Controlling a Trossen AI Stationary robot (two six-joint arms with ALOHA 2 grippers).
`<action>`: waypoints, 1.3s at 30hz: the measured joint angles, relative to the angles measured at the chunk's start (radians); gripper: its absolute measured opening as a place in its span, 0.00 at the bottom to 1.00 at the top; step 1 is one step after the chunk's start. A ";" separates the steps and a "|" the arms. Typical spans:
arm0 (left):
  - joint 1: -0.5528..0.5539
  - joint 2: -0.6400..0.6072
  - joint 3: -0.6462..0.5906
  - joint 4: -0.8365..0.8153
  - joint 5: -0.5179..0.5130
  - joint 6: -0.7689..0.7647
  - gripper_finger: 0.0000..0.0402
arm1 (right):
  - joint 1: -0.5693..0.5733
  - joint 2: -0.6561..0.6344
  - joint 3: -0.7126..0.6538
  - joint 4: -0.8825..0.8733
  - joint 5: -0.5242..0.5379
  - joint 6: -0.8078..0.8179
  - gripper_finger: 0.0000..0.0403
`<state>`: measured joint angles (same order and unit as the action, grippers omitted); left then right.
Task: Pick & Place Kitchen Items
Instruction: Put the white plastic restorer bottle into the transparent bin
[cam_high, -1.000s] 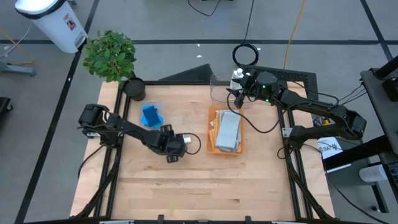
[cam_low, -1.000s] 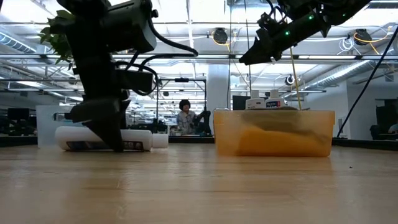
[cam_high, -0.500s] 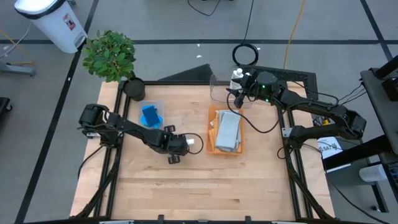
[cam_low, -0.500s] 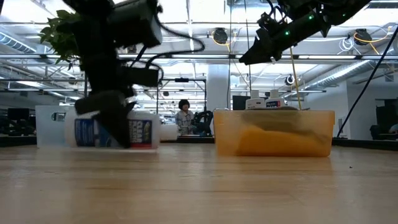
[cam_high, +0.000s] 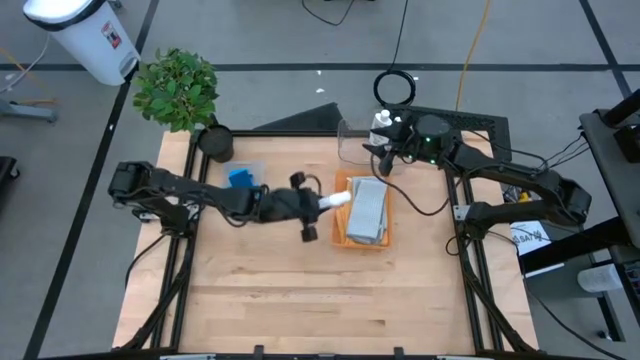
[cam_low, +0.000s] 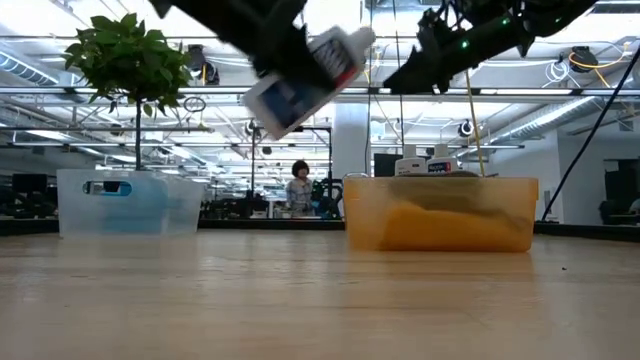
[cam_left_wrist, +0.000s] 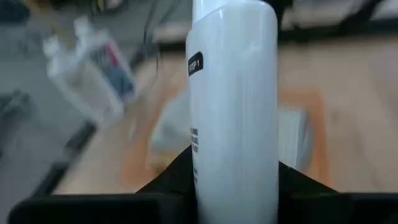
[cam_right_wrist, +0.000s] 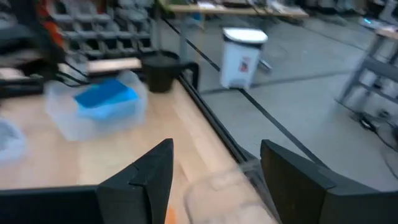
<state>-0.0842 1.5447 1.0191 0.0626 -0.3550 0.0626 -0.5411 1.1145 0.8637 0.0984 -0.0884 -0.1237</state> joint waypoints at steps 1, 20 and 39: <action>0.015 -0.001 0.000 0.057 0.028 0.022 0.24 | 0.000 -0.010 0.000 0.004 -0.022 0.000 0.52; 0.283 0.249 0.001 0.718 0.579 0.003 0.25 | 0.000 -0.204 0.001 -0.039 -0.362 0.088 0.53; 0.307 0.347 0.004 0.835 0.609 -0.045 0.29 | 0.144 -0.051 0.000 -0.021 -0.410 0.051 0.55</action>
<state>0.2225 1.8915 1.0229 0.8979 0.2536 0.0179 -0.3971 1.0637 0.8635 0.0773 -0.4987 -0.0727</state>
